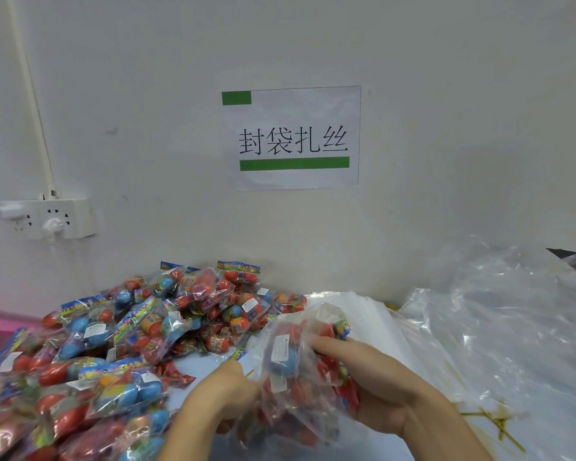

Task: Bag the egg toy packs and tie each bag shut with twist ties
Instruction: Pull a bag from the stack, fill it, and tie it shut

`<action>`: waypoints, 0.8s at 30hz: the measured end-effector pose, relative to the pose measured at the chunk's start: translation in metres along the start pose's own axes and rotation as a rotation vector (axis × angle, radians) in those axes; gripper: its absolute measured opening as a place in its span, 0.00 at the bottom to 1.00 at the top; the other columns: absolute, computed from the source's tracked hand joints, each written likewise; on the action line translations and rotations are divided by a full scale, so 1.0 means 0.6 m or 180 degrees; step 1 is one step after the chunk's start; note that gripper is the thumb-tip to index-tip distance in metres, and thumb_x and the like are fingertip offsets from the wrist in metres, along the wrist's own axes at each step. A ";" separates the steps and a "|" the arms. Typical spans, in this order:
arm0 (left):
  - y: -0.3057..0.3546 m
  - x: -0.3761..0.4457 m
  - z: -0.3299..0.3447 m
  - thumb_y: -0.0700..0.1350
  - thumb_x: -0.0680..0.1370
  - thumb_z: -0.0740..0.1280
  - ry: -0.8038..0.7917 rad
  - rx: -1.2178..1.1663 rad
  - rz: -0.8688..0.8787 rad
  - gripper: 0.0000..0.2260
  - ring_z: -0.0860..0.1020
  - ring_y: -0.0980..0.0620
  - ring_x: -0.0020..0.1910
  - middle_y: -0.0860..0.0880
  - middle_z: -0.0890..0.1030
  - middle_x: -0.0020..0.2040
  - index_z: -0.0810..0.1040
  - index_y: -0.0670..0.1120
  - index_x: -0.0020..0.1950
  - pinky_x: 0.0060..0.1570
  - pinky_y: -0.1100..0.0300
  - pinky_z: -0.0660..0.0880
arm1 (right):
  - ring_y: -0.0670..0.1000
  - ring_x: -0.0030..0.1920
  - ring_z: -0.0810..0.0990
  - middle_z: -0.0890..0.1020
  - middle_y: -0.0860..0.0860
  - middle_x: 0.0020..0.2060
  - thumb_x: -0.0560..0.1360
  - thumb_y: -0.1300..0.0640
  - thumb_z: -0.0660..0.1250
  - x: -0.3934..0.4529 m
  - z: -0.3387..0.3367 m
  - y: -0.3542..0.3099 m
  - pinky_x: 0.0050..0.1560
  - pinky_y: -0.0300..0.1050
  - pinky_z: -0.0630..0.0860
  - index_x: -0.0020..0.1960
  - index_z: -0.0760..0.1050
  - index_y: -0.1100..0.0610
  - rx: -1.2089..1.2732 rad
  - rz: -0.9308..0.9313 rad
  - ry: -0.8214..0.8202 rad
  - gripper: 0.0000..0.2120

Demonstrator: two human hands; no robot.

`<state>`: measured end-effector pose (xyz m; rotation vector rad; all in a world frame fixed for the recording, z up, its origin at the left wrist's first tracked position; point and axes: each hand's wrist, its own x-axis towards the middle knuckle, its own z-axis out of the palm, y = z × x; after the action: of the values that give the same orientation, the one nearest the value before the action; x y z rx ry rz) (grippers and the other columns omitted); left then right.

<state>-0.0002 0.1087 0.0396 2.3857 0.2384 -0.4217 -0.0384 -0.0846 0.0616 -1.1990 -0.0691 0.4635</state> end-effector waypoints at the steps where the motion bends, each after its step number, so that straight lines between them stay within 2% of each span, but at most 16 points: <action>1: -0.002 0.003 0.000 0.50 0.79 0.65 -0.0017 -0.0027 -0.0024 0.16 0.71 0.52 0.33 0.46 0.75 0.45 0.70 0.42 0.61 0.28 0.63 0.71 | 0.55 0.40 0.85 0.85 0.59 0.47 0.81 0.57 0.66 0.000 0.001 0.000 0.38 0.46 0.82 0.55 0.85 0.60 -0.0069 0.0032 -0.0011 0.11; 2: -0.004 0.006 0.000 0.51 0.79 0.66 -0.0020 -0.0049 -0.0042 0.19 0.72 0.52 0.33 0.45 0.75 0.46 0.69 0.41 0.64 0.28 0.63 0.72 | 0.56 0.41 0.84 0.84 0.60 0.48 0.81 0.57 0.66 0.001 0.001 0.001 0.39 0.46 0.81 0.58 0.83 0.62 -0.0148 0.0059 -0.0006 0.12; 4: -0.006 0.008 0.002 0.48 0.78 0.67 -0.0007 -0.0070 -0.0019 0.17 0.73 0.52 0.34 0.45 0.76 0.46 0.71 0.42 0.63 0.30 0.63 0.74 | 0.56 0.41 0.81 0.80 0.61 0.48 0.81 0.57 0.65 0.006 0.001 0.005 0.41 0.47 0.80 0.61 0.80 0.66 -0.0316 0.0091 0.0036 0.14; 7: -0.006 0.006 0.004 0.43 0.77 0.66 0.0176 -0.0012 0.0223 0.03 0.73 0.49 0.36 0.46 0.77 0.43 0.76 0.45 0.50 0.33 0.61 0.75 | 0.55 0.40 0.80 0.78 0.60 0.44 0.80 0.56 0.66 0.009 0.003 0.007 0.42 0.46 0.81 0.52 0.80 0.61 -0.0708 0.0087 0.0224 0.09; 8: -0.007 0.006 0.004 0.43 0.78 0.66 0.0282 -0.0047 0.0311 0.01 0.72 0.49 0.35 0.47 0.77 0.42 0.75 0.47 0.47 0.32 0.62 0.73 | 0.56 0.42 0.81 0.79 0.60 0.44 0.80 0.55 0.66 0.011 0.001 0.007 0.43 0.47 0.81 0.52 0.80 0.62 -0.0842 0.0080 0.0315 0.10; 10: -0.009 0.010 0.003 0.45 0.79 0.66 0.0489 -0.0096 0.0496 0.02 0.72 0.52 0.34 0.49 0.78 0.44 0.77 0.47 0.48 0.34 0.59 0.73 | 0.57 0.45 0.83 0.84 0.62 0.48 0.78 0.52 0.67 0.013 -0.005 0.007 0.46 0.48 0.81 0.56 0.80 0.65 -0.1002 0.0039 0.0438 0.16; 12: -0.006 0.013 0.005 0.49 0.81 0.66 0.0810 0.0010 0.0730 0.07 0.75 0.54 0.42 0.51 0.77 0.51 0.78 0.48 0.56 0.44 0.57 0.75 | 0.57 0.46 0.84 0.85 0.62 0.52 0.75 0.49 0.71 0.015 -0.006 0.007 0.45 0.47 0.80 0.58 0.82 0.62 -0.1028 -0.0039 0.0476 0.18; 14: 0.005 0.006 0.006 0.53 0.81 0.64 0.1082 -0.0264 0.1148 0.11 0.76 0.56 0.52 0.54 0.78 0.56 0.77 0.51 0.60 0.52 0.60 0.73 | 0.56 0.45 0.84 0.86 0.59 0.50 0.75 0.48 0.72 0.018 -0.006 0.009 0.44 0.46 0.80 0.57 0.82 0.61 -0.0972 -0.0129 0.0527 0.18; 17: 0.025 -0.010 0.011 0.67 0.75 0.62 0.0723 -0.0869 0.1858 0.17 0.74 0.63 0.58 0.61 0.77 0.60 0.74 0.64 0.62 0.56 0.63 0.72 | 0.58 0.51 0.86 0.86 0.59 0.51 0.80 0.47 0.67 0.022 -0.006 0.009 0.50 0.53 0.84 0.58 0.83 0.58 -0.0810 -0.0325 0.0585 0.16; 19: 0.033 -0.018 0.019 0.72 0.70 0.60 0.0633 -0.0850 0.2189 0.22 0.71 0.67 0.62 0.69 0.73 0.63 0.73 0.70 0.62 0.62 0.62 0.70 | 0.59 0.52 0.86 0.86 0.59 0.52 0.82 0.49 0.64 0.021 -0.003 0.008 0.54 0.58 0.82 0.59 0.82 0.57 -0.0665 -0.0490 0.0550 0.14; 22: 0.045 -0.023 0.031 0.70 0.70 0.60 0.1031 -0.0693 0.2682 0.21 0.66 0.69 0.68 0.68 0.72 0.66 0.75 0.69 0.61 0.71 0.60 0.65 | 0.57 0.50 0.86 0.86 0.59 0.52 0.83 0.56 0.63 0.016 0.004 0.007 0.50 0.54 0.82 0.59 0.82 0.57 -0.0446 -0.0659 0.0506 0.11; 24: 0.057 -0.032 0.034 0.64 0.74 0.62 0.1228 -0.0683 0.2835 0.12 0.66 0.66 0.70 0.66 0.73 0.66 0.76 0.70 0.57 0.73 0.56 0.63 | 0.57 0.55 0.85 0.86 0.59 0.54 0.84 0.58 0.61 0.014 0.006 0.007 0.55 0.54 0.80 0.61 0.81 0.58 -0.0283 -0.0713 0.0398 0.12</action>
<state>-0.0131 0.0686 0.0524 2.0801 -0.5712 0.4564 -0.0330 -0.0769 0.0578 -1.2881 -0.1163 0.1901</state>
